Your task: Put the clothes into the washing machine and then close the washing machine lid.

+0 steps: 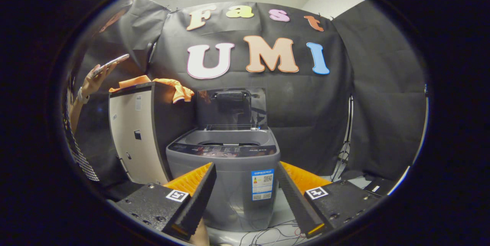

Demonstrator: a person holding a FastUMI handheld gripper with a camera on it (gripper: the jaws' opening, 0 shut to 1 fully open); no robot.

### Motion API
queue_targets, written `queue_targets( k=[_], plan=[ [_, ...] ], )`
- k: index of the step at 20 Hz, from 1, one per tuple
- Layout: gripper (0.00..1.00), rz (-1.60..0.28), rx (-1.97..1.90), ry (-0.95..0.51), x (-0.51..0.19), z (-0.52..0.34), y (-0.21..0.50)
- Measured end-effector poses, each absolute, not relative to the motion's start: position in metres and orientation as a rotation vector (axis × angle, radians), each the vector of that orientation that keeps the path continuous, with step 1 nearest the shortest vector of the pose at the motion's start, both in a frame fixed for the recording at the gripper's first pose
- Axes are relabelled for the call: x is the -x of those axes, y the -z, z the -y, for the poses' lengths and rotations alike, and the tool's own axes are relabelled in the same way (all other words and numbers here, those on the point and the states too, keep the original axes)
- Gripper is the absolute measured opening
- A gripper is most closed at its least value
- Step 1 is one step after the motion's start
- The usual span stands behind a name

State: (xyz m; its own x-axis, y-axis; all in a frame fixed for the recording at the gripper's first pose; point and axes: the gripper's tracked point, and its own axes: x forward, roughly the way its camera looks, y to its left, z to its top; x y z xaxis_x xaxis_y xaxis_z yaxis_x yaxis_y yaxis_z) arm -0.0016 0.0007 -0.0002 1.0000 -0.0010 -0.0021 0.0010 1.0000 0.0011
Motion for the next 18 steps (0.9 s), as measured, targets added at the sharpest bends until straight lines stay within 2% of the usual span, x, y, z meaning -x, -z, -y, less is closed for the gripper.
queue_targets(
  k=[11, 18],
  plan=[
    [0.96, -0.007, -0.004, 0.002, 0.001, -0.001, 0.001],
    [0.97, 0.008, -0.029, 0.07, -0.03, -0.006, -0.011]
  ],
)
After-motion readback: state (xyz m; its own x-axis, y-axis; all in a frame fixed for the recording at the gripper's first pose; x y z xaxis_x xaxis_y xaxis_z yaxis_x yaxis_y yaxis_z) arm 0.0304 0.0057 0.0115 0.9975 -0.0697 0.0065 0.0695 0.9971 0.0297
